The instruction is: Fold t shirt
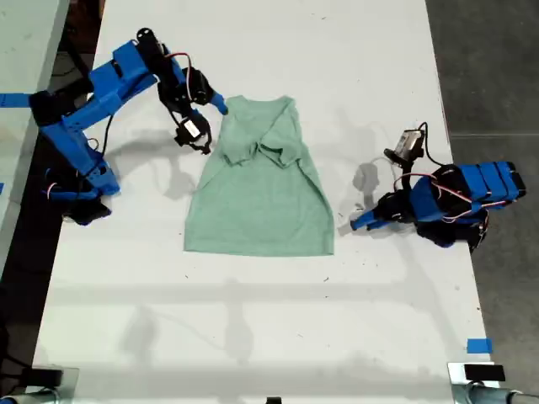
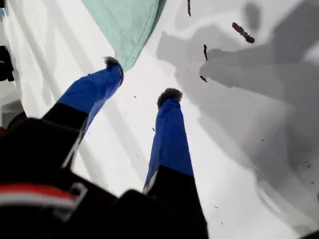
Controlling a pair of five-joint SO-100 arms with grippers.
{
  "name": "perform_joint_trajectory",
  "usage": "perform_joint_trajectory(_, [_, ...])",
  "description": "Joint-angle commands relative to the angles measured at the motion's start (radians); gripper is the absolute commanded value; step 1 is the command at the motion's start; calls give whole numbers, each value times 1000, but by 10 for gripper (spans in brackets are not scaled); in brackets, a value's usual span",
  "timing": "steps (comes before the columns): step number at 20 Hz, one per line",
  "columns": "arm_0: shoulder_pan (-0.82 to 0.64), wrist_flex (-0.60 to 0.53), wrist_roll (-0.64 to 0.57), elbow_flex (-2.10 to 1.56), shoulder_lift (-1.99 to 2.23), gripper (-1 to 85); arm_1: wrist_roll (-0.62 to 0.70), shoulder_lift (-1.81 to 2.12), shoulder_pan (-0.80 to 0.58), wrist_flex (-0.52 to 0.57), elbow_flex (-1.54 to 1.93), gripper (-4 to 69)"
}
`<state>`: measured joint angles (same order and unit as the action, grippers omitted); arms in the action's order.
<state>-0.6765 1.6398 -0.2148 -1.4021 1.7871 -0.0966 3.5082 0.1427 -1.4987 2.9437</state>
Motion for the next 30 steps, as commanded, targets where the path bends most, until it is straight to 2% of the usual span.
perform_joint_trajectory(1, [67,-5,175,-238,433,184,11,-8,6,-5,-2,183])
perform_joint_trajectory(5, [311,-72,426,-664,862,155,11,-8,6,-5,-2,184])
perform_joint_trajectory(8, [555,-224,634,-1054,1224,98,11,-8,6,-5,-2,184])
perform_joint_trajectory(10, [699,-350,712,-1272,1370,32,11,-8,6,-5,-2,184])
perform_joint_trajectory(12, [781,-451,712,-1393,1457,0,11,-8,6,-5,-2,184])
perform_joint_trajectory(14, [801,-466,692,-1427,1470,-1,11,-8,6,-5,-2,184])
perform_joint_trajectory(19, [833,-525,554,-1617,1750,-1,11,-8,6,-5,-2,184])
perform_joint_trajectory(23, [815,-571,514,-1709,1750,3,11,-8,6,-5,-2,185])
perform_joint_trajectory(24, [799,-612,451,-1749,1750,11,11,-8,6,-5,-2,185])
perform_joint_trajectory(30, [741,-624,428,-1813,1750,-1,11,-8,6,-5,-2,185])
